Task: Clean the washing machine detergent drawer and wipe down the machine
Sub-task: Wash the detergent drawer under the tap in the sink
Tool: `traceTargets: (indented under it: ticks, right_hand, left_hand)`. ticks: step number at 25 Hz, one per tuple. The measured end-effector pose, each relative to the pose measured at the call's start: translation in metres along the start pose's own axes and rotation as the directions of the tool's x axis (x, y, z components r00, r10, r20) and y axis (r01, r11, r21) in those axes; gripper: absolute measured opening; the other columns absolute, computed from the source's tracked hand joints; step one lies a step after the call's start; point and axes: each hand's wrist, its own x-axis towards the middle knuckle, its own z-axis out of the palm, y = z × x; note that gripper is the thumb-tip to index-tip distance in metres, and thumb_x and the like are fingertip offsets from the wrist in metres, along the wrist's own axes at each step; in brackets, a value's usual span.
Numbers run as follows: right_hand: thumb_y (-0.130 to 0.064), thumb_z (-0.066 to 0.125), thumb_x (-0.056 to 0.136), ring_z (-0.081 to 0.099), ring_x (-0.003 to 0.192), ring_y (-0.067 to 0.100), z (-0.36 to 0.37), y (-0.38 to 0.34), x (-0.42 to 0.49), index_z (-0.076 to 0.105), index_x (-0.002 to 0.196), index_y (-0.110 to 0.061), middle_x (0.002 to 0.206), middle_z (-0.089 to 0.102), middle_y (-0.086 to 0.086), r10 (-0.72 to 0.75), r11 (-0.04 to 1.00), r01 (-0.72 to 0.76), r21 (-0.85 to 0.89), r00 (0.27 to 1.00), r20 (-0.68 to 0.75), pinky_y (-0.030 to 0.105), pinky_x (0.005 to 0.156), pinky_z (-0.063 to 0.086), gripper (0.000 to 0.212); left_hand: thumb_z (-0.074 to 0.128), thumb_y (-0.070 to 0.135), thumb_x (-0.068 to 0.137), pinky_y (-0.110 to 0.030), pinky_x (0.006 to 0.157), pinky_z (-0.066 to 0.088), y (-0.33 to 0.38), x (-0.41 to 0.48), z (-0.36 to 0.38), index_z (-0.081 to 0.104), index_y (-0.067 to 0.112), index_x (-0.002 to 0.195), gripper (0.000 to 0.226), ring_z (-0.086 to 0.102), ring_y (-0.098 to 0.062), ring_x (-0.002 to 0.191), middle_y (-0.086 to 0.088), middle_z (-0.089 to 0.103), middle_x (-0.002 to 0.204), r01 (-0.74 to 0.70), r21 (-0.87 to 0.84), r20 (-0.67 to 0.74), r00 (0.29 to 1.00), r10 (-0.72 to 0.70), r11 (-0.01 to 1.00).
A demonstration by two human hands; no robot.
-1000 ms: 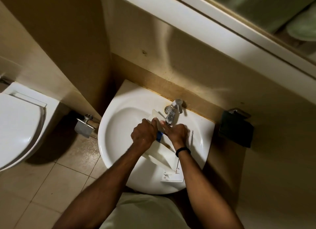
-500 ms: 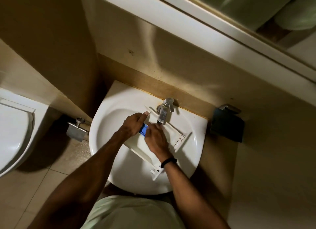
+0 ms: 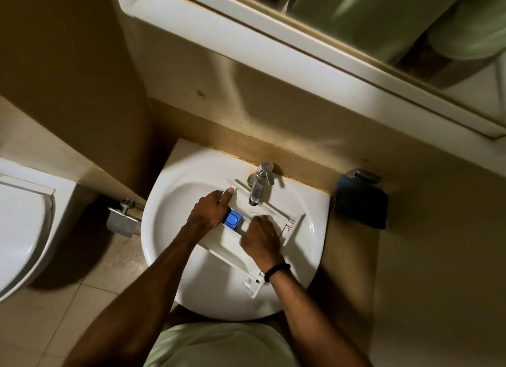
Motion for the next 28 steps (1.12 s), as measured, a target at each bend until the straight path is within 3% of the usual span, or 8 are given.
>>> traceTargets:
  ticks: [2,6,10,13,15,19,24,28]
  right_hand:
    - [-0.012,0.06,0.085,0.054,0.12,0.028,0.0,-0.001,0.009,0.056,0.118,-0.005,0.125,0.059,0.014,0.037,0.999,-0.037,0.004,0.999,-0.03,0.034,0.099,0.044,0.034]
    - [-0.011,0.06,0.082,0.048,0.125,0.028,0.007,-0.018,0.012,0.049,0.127,-0.011,0.128,0.052,0.01,-0.129,0.985,0.123,0.121,0.991,0.043,0.041,0.101,0.046,0.047]
    - [-0.007,0.063,0.081,0.05,0.123,0.03,0.009,0.015,0.015,0.057,0.117,-0.005,0.122,0.059,0.013,0.038,0.999,-0.037,0.025,0.998,-0.052,0.035,0.102,0.041,0.037]
    - [-0.008,0.061,0.083,0.047,0.128,0.025,0.009,-0.015,0.013,0.048,0.134,-0.016,0.134,0.051,0.005,-0.106,0.983,0.103,0.151,0.994,0.013,0.044,0.1,0.048,0.054]
    - [-0.004,0.054,0.086,0.046,0.132,0.024,0.009,-0.01,-0.001,0.045,0.141,-0.016,0.139,0.052,0.006,-0.173,0.977,0.171,0.127,0.985,0.009,0.041,0.106,0.044,0.058]
    - [0.008,0.046,0.087,0.058,0.122,0.027,-0.004,0.039,-0.019,0.063,0.13,-0.008,0.127,0.065,0.012,-0.041,0.971,0.069,0.23,0.992,-0.123,0.031,0.107,0.043,0.048]
    - [-0.009,0.055,0.094,0.065,0.112,0.027,-0.013,0.049,-0.025,0.069,0.119,-0.009,0.116,0.072,0.01,0.046,0.958,0.065,0.28,0.927,-0.373,0.032,0.098,0.049,0.029]
    - [-0.033,0.061,0.095,0.046,0.134,0.03,-0.019,0.052,-0.001,0.054,0.139,-0.011,0.139,0.056,0.011,0.032,0.97,0.015,0.243,0.981,-0.19,0.04,0.111,0.038,0.05]
  left_hand:
    - [0.017,0.083,0.094,-0.045,0.092,0.053,0.003,0.0,-0.002,0.065,0.019,0.11,0.082,0.064,-0.031,0.096,-0.008,0.071,0.11,0.011,0.014,-0.009,1.0,-0.011,1.0]
    - [0.02,0.081,0.096,-0.043,0.087,0.052,0.007,0.0,0.001,0.061,0.021,0.088,0.073,0.064,-0.035,0.094,-0.01,0.07,0.097,0.017,0.071,-0.046,0.999,-0.013,0.997]
    - [0.02,0.08,0.096,-0.04,0.081,0.048,0.002,-0.003,0.0,0.057,0.022,0.086,0.07,0.062,-0.033,0.089,-0.01,0.068,0.096,0.073,0.083,-0.061,0.996,-0.068,0.994]
    - [0.021,0.081,0.095,-0.04,0.079,0.046,0.003,-0.003,0.002,0.054,0.02,0.08,0.071,0.061,-0.034,0.088,-0.01,0.068,0.094,0.081,0.078,-0.079,0.994,-0.074,0.994]
    - [0.024,0.081,0.096,-0.039,0.08,0.046,-0.002,-0.007,-0.001,0.056,0.02,0.086,0.07,0.061,-0.033,0.09,-0.009,0.068,0.097,0.101,0.075,-0.089,0.992,-0.094,0.992]
    - [0.027,0.083,0.094,-0.038,0.08,0.045,-0.009,-0.013,-0.004,0.057,0.02,0.096,0.07,0.062,-0.031,0.091,-0.006,0.067,0.096,0.128,0.018,-0.081,0.989,-0.126,0.992]
    - [0.029,0.082,0.094,-0.038,0.079,0.046,-0.007,-0.013,-0.013,0.058,0.02,0.086,0.069,0.061,-0.026,0.085,-0.003,0.066,0.088,0.118,-0.019,-0.015,0.993,-0.118,0.993]
    - [0.034,0.078,0.097,-0.038,0.081,0.047,0.023,0.001,-0.034,0.064,0.008,0.095,0.076,0.062,-0.024,0.083,-0.006,0.067,0.087,0.001,0.074,0.223,0.975,-0.017,0.997]
